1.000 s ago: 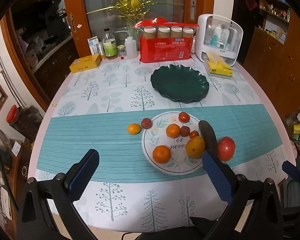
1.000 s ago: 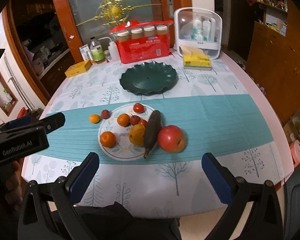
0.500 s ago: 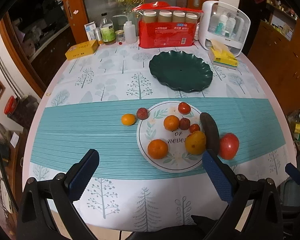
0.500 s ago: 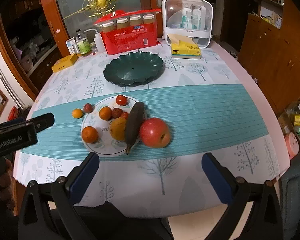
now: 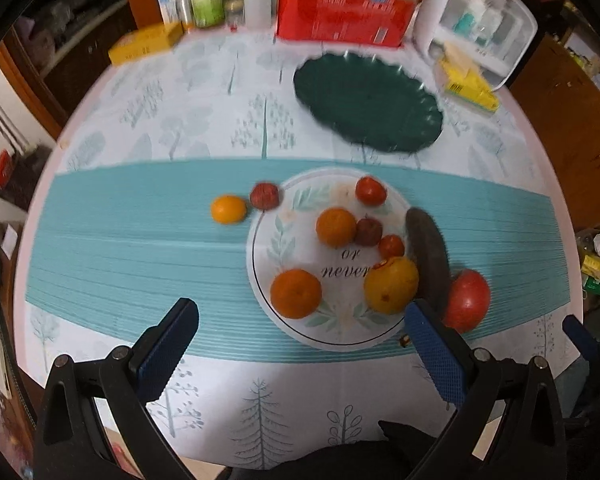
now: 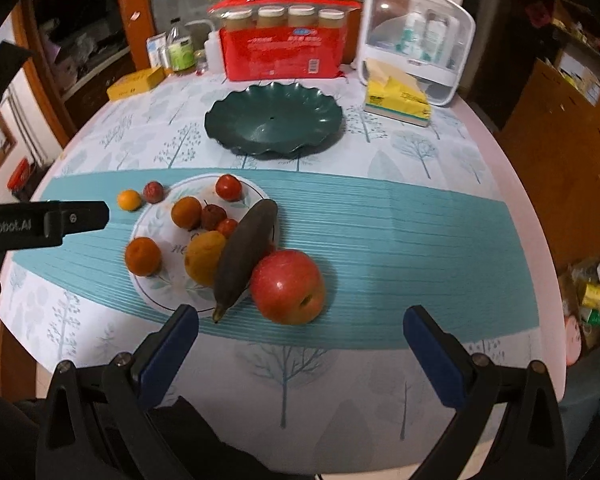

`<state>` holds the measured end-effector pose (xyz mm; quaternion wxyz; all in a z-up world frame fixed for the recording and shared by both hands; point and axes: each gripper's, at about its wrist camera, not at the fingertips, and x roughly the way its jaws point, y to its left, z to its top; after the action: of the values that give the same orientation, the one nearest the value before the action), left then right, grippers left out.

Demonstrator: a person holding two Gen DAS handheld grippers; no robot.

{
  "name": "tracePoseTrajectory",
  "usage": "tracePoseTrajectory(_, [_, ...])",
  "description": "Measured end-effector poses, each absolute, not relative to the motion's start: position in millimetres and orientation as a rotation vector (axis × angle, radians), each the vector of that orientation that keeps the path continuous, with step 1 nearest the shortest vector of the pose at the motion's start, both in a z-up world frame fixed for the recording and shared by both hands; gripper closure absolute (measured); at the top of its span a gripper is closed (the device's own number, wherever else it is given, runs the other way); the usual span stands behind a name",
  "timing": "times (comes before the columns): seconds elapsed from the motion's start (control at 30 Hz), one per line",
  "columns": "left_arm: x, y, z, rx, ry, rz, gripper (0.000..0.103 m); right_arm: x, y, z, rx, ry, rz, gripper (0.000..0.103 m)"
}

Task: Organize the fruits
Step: 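Grasp the large orange with the left tool while the right tool grasps the red apple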

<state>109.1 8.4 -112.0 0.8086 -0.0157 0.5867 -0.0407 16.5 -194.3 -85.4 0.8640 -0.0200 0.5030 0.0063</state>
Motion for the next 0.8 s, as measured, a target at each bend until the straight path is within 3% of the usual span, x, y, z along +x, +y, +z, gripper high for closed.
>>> tracePoseTrajectory(0.53, [148.1, 14.6, -210.9, -0.145, 1.552, 0.012, 0.01, 50.8, -180.6, -153.0, -0.273, 1.079, 0.237, 0.003])
tracePoseTrajectory(0.8, [148.9, 13.2, -228.2, -0.176, 1.578, 0.007, 0.029, 57.7, -178.3, -177.2, -0.296, 1.136, 0.261, 0.02])
